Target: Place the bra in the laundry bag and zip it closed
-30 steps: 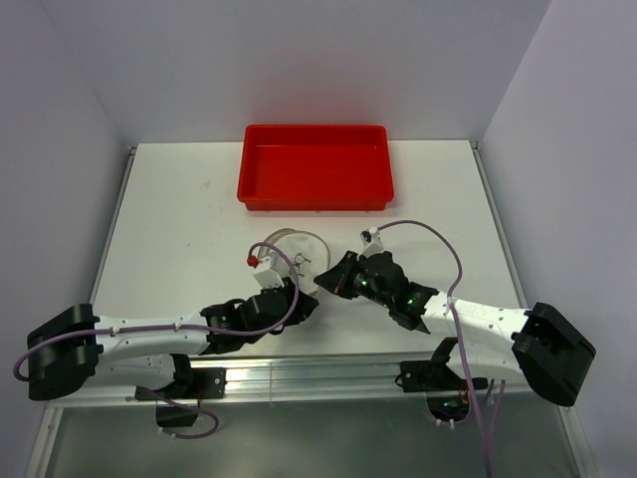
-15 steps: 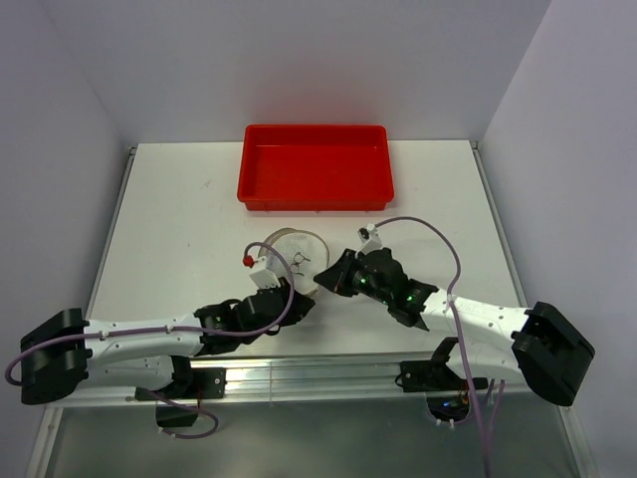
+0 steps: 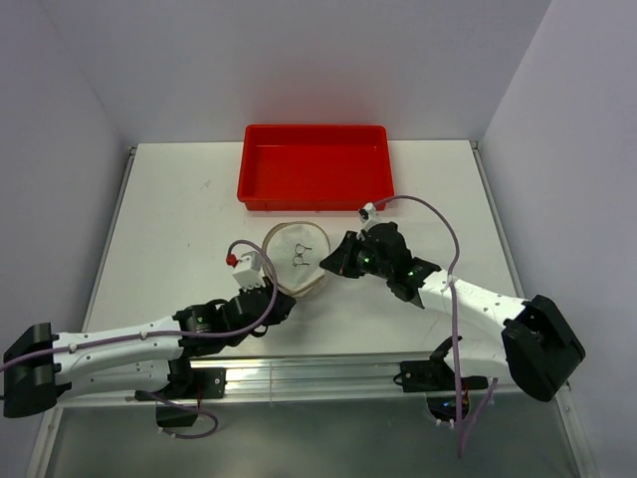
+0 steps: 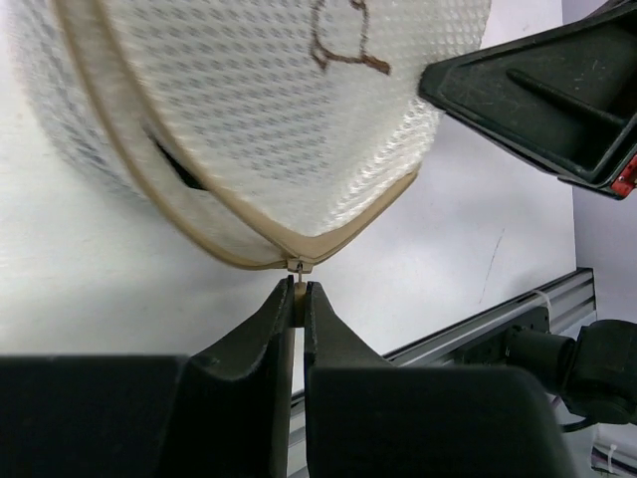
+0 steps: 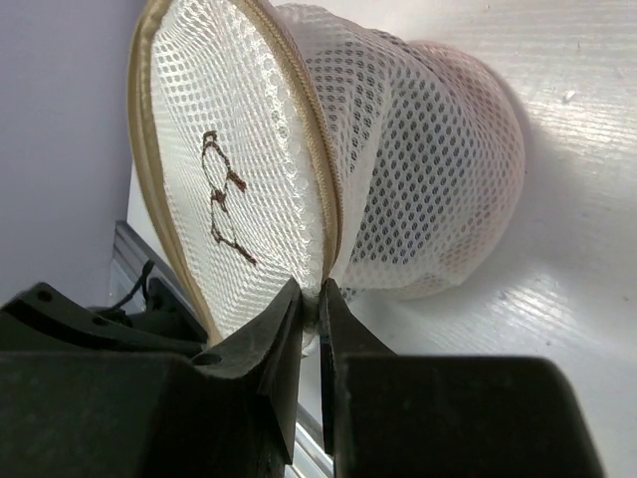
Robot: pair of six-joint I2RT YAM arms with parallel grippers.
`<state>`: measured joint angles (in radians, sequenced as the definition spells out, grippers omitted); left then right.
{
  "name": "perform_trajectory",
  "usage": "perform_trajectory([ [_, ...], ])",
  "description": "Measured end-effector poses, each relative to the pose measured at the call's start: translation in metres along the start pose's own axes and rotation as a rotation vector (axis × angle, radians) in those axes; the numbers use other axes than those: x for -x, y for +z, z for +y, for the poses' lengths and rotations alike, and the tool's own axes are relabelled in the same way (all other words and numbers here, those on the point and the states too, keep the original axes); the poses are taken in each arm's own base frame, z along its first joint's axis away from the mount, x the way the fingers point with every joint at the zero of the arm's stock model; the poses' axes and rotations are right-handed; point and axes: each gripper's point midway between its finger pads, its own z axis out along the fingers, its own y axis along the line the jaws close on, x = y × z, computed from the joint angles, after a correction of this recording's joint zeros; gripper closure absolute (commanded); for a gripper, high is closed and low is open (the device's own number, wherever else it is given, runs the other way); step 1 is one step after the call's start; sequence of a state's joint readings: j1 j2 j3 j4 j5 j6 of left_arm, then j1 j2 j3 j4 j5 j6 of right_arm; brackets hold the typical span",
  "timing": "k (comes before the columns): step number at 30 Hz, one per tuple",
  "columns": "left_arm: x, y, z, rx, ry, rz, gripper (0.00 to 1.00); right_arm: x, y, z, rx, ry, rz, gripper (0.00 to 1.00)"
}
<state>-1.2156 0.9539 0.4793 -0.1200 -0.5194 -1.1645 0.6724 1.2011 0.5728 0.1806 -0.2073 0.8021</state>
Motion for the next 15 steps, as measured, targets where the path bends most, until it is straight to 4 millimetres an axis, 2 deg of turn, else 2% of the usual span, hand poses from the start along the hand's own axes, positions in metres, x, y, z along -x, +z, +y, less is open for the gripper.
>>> perform_trajectory([
  [2, 0.006, -0.005, 0.004, 0.009, -0.001, -0.013, 1.0, 0.003, 0.0, -0.003, -0.006, -0.008, 0.016, 1.0],
  [7, 0.016, -0.014, 0.01, 0.019, -0.008, -0.039, 1.0, 0.013, 0.005, 0.004, 0.004, -0.05, 0.051, 1.0],
  [10, 0.018, -0.015, 0.008, 0.011, 0.0, -0.043, 1.0, 0.021, 0.017, 0.012, 0.001, -0.078, 0.082, 0.92],
  [11, 0.018, -0.014, 0.007, 0.006, 0.007, -0.043, 1.0, 0.026, 0.022, 0.015, 0.001, -0.088, 0.088, 0.76],
  [13, 0.017, -0.01, 0.003, -0.005, 0.02, -0.042, 1.0, 0.034, 0.03, 0.019, -0.01, -0.103, 0.093, 0.5],
  [14, 0.015, -0.007, -0.001, -0.015, 0.027, -0.035, 1.0, 0.039, 0.033, 0.02, -0.016, -0.105, 0.084, 0.27],
  [15, 0.012, -0.004, -0.005, -0.022, 0.036, -0.024, 1.0, 0.046, 0.033, 0.02, -0.022, -0.106, 0.069, 0.2],
])
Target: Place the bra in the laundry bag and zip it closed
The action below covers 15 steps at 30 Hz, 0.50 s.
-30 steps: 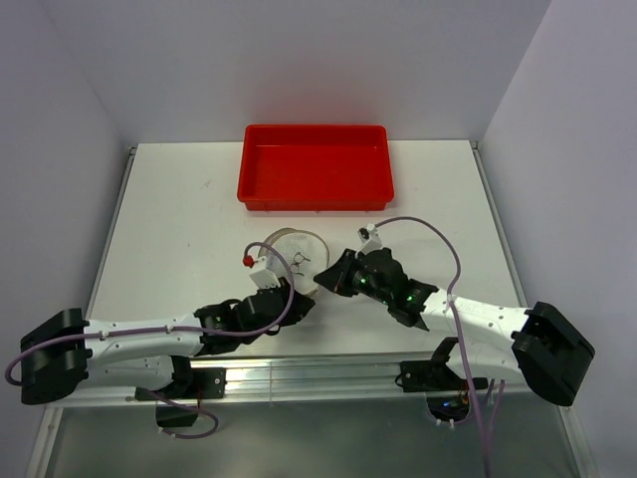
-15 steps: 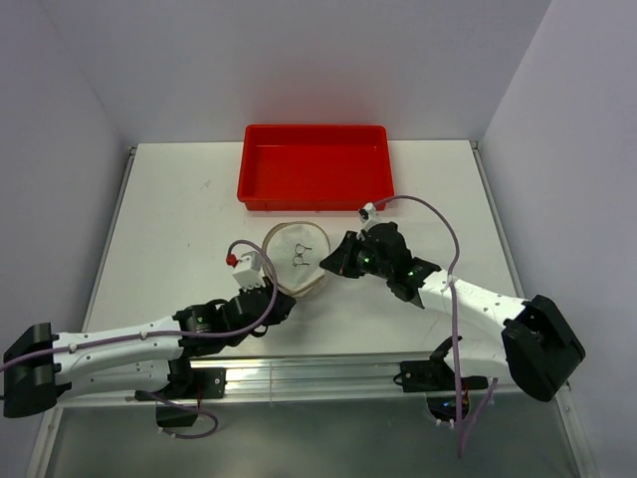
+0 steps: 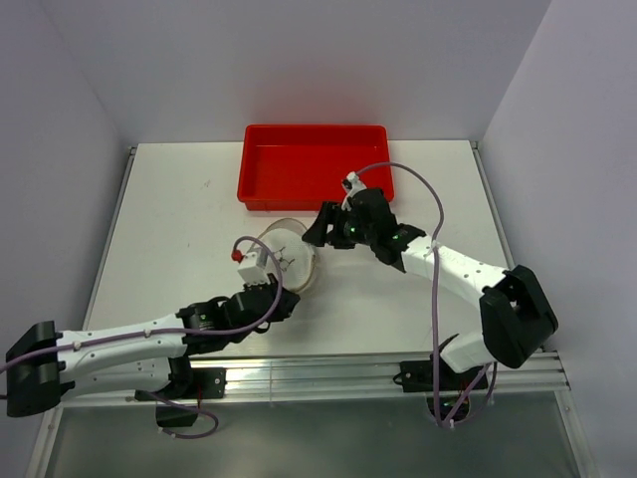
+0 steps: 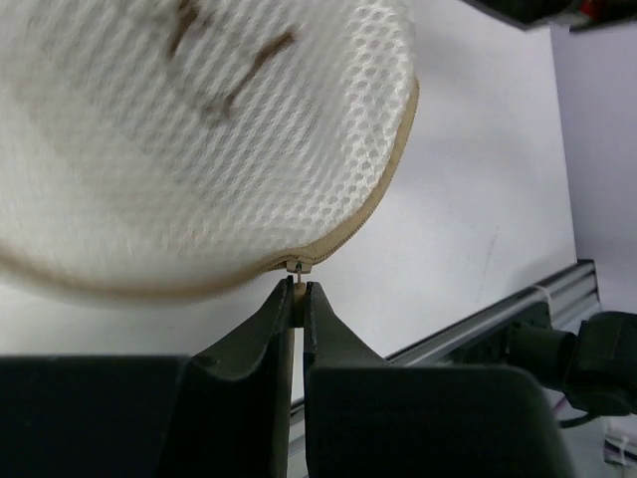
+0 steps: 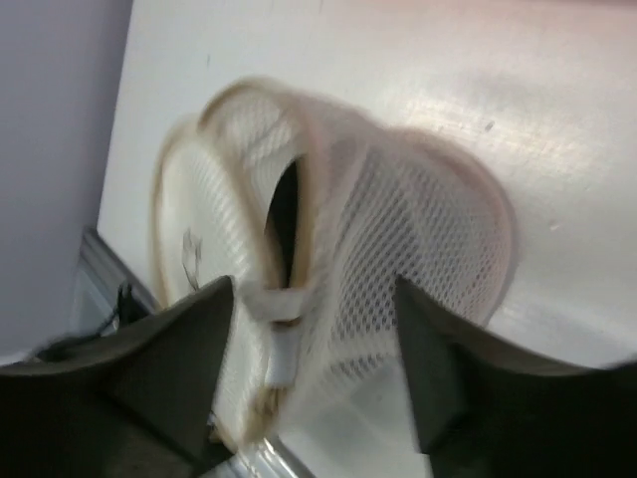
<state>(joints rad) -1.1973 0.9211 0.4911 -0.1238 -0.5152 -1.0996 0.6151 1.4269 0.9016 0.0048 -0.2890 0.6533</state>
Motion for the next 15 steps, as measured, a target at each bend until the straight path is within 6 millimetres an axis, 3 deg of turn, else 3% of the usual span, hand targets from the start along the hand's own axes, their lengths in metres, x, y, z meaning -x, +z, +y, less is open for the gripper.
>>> perform_trajectory([
  [2, -0.004, 0.008, -0.008, -0.018, 0.007, 0.016, 1.0, 0.011, -0.004, -0.003, -0.017, -0.01, -0.039, 0.12],
  [4, -0.008, 0.017, -0.016, -0.034, 0.013, 0.025, 1.0, 0.017, -0.013, -0.005, -0.021, -0.008, -0.091, 0.11],
  [7, -0.005, 0.03, -0.031, -0.049, 0.025, 0.012, 1.0, 0.007, -0.041, -0.012, -0.025, 0.007, -0.149, 0.11],
  [11, 0.002, 0.037, -0.049, -0.09, 0.022, -0.013, 1.0, -0.011, -0.07, -0.016, -0.004, 0.032, -0.196, 0.28],
  [15, 0.0, 0.041, -0.053, -0.108, 0.03, -0.009, 1.0, -0.03, -0.073, -0.019, 0.008, 0.067, -0.177, 0.38],
])
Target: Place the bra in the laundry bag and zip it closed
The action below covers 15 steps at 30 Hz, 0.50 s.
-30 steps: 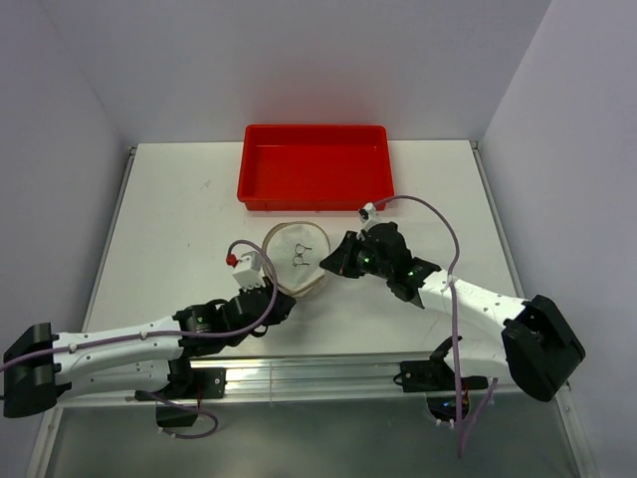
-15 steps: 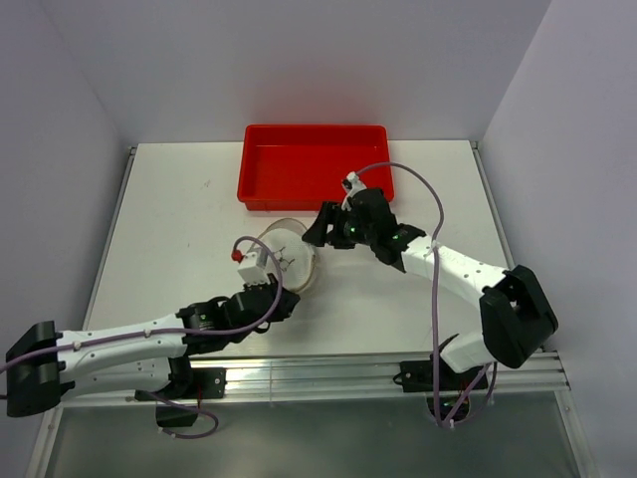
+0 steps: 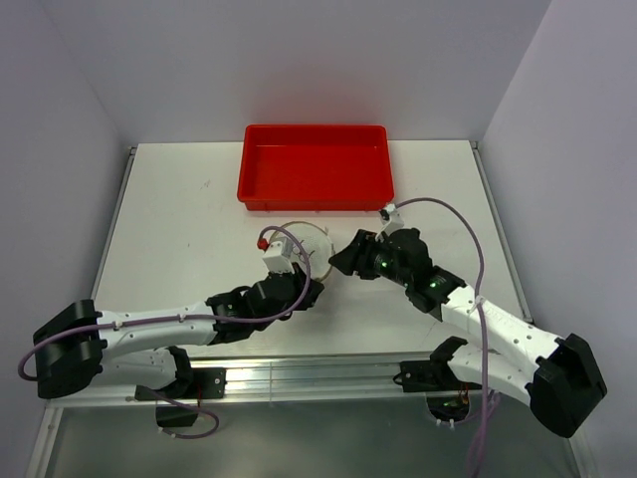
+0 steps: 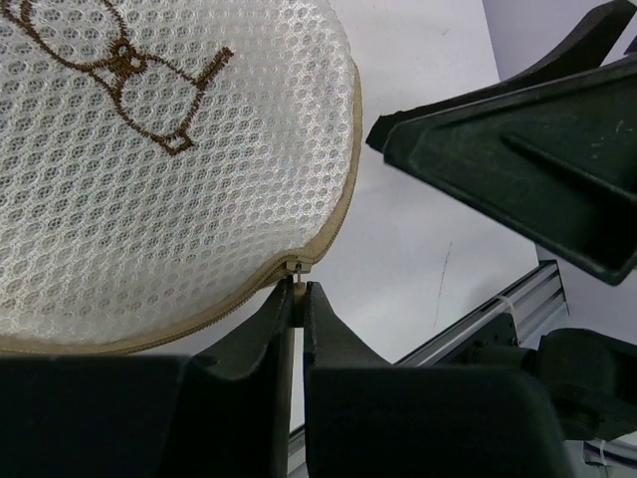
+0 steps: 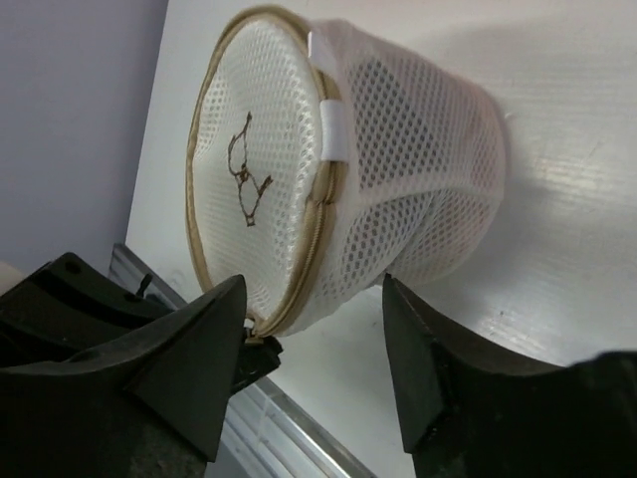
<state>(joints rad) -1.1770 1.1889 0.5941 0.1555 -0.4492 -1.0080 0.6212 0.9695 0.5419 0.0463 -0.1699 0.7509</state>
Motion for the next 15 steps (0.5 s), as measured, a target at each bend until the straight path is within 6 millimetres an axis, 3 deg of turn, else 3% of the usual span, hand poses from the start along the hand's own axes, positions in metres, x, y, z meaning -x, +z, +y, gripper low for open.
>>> perform_trajectory([
  [4, -0.007, 0.003, 0.001, 0.0, 0.008, 0.022, 1.0, -0.014, 0.003, 0.005, 0.015, 0.009, 0.048, 0.53],
  [6, -0.008, 0.003, 0.0, -0.006, 0.012, 0.027, 1.0, -0.02, 0.007, 0.006, 0.014, 0.014, 0.07, 0.54],
  [7, -0.008, 0.004, 0.0, -0.007, 0.016, 0.027, 1.0, -0.023, 0.009, 0.005, 0.011, 0.015, 0.082, 0.64],
  [9, -0.008, 0.003, 0.0, -0.01, 0.025, 0.029, 1.0, -0.027, 0.012, 0.002, -0.001, 0.021, 0.096, 0.71],
  [12, -0.009, 0.003, 0.0, -0.011, 0.032, 0.032, 1.0, -0.028, 0.015, 0.0, -0.01, 0.026, 0.104, 0.96],
  [15, -0.008, 0.003, 0.001, -0.01, 0.04, 0.032, 1.0, -0.027, 0.016, 0.0, -0.015, 0.033, 0.102, 1.0],
])
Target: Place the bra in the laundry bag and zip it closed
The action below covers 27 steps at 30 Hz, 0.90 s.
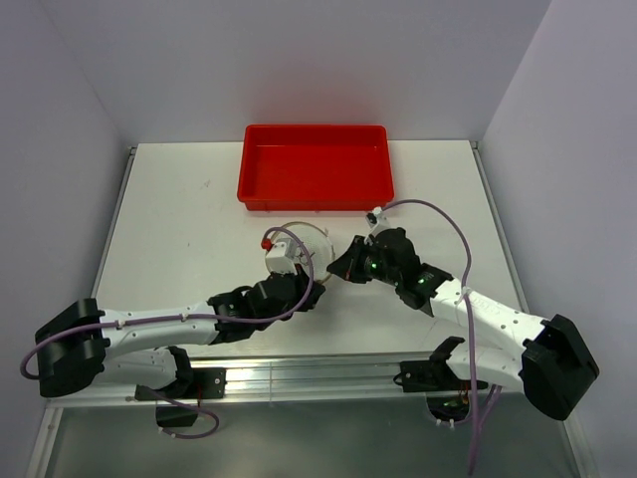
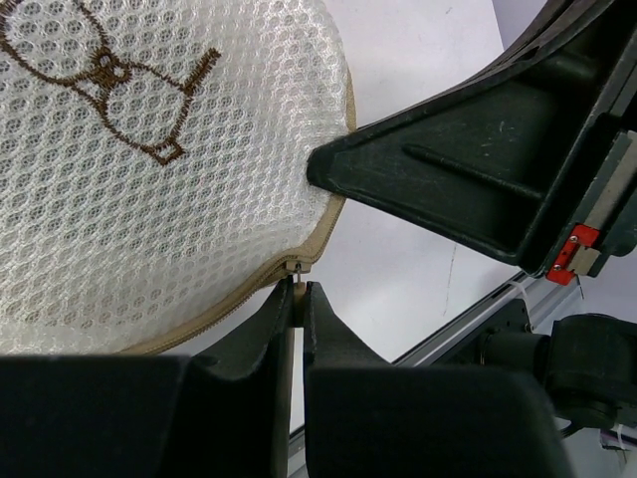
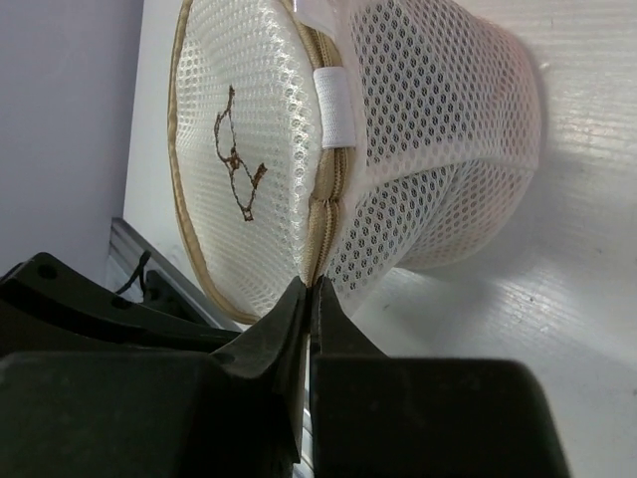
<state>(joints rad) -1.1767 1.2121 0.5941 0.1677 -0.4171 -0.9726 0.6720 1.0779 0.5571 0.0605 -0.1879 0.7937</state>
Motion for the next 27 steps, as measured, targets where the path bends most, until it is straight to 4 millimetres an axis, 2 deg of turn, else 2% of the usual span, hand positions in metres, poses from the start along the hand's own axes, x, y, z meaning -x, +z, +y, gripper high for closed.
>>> perform_trajectory([
  [4, 0.005, -0.004, 0.0, 0.002, 0.007, -0.011, 1.0, 0.005, 0.001, 0.003, -0.002, -0.009, -0.005, 1.0],
  [8, 0.017, -0.016, 0.006, 0.028, 0.008, -0.043, 1.0, 0.025, 0.006, 0.007, -0.01, -0.03, -0.041, 1.0],
  [14, 0.033, -0.049, 0.034, 0.096, -0.015, -0.097, 1.0, 0.048, 0.024, 0.003, -0.032, -0.035, -0.04, 1.0],
  [17, 0.042, -0.063, 0.043, 0.119, -0.034, -0.13, 1.0, 0.05, 0.035, 0.012, -0.006, -0.047, -0.001, 1.0],
  [21, 0.053, -0.073, 0.044, 0.116, -0.059, -0.164, 1.0, 0.059, 0.055, 0.03, 0.035, -0.078, 0.047, 0.98],
  [23, 0.054, -0.073, 0.045, 0.12, -0.056, -0.17, 1.0, 0.064, 0.066, 0.039, 0.054, -0.093, 0.069, 0.89],
  [24, 0.053, -0.072, 0.046, 0.124, -0.048, -0.167, 1.0, 0.065, 0.07, 0.04, 0.058, -0.095, 0.075, 0.66],
  [26, 0.046, -0.066, 0.045, 0.129, -0.02, -0.139, 1.0, 0.069, 0.075, 0.036, 0.037, -0.101, 0.072, 0.4],
  [27, 0.043, -0.063, 0.041, 0.122, -0.008, -0.118, 1.0, 0.071, 0.076, 0.032, 0.025, -0.108, 0.064, 0.24],
])
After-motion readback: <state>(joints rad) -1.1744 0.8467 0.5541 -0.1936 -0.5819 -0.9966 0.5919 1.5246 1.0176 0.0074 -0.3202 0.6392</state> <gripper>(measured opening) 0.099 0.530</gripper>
